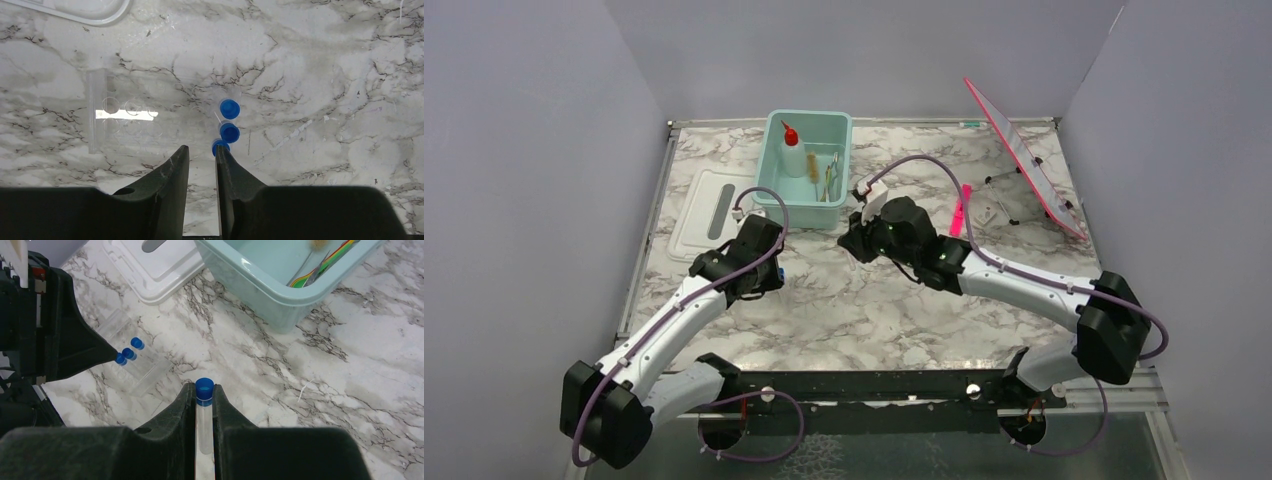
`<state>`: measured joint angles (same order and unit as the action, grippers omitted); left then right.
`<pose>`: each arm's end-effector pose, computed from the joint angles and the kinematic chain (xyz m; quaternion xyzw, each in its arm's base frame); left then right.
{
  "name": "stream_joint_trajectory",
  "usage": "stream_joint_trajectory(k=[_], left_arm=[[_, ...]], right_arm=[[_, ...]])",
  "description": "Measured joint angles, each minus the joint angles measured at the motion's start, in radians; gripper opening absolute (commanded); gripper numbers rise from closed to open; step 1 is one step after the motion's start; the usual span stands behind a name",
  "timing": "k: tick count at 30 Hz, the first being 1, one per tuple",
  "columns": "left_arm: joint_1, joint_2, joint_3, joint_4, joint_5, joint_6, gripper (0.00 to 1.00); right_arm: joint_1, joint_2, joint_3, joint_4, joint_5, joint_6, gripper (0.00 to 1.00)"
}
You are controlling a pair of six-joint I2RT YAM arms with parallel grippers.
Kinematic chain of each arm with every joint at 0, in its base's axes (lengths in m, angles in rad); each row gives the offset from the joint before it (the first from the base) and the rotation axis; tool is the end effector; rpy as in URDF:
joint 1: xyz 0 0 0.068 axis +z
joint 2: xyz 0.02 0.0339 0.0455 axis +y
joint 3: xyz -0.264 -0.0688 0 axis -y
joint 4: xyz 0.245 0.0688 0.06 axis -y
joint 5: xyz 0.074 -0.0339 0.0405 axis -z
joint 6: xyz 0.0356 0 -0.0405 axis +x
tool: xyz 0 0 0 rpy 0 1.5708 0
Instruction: Organize the chemistry lab equipment
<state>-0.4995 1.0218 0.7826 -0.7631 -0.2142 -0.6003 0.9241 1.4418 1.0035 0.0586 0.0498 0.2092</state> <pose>0.1731 -0.0858 0.2473 -0.0780 0.9517 -0.0582 0.2913 0.2033 0.2664 0.2851 -0.2765 0.7802 0.2836 0.4842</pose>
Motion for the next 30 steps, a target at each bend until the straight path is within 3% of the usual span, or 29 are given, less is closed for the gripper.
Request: stream_joint_trajectory(k=[16,24,30], left_arm=[[0.0,-0.003,-0.018,0.002,0.072,-0.021,0.25],[0.0,-0.008,-0.007,-0.029,0.074,-0.027,0.42],[0.0,-0.005,0.128,-0.07,0.018,-0.016,0.48]], right_arm=[[0.0,-0.017,-0.028,0.001,-0.002,0.0,0.09],[0.001,-0.034,-0.029,0.001,-0.002,0.0,0.1],[0.018,-0.039,-0.029,0.02,-0.002,-0.01,0.09]])
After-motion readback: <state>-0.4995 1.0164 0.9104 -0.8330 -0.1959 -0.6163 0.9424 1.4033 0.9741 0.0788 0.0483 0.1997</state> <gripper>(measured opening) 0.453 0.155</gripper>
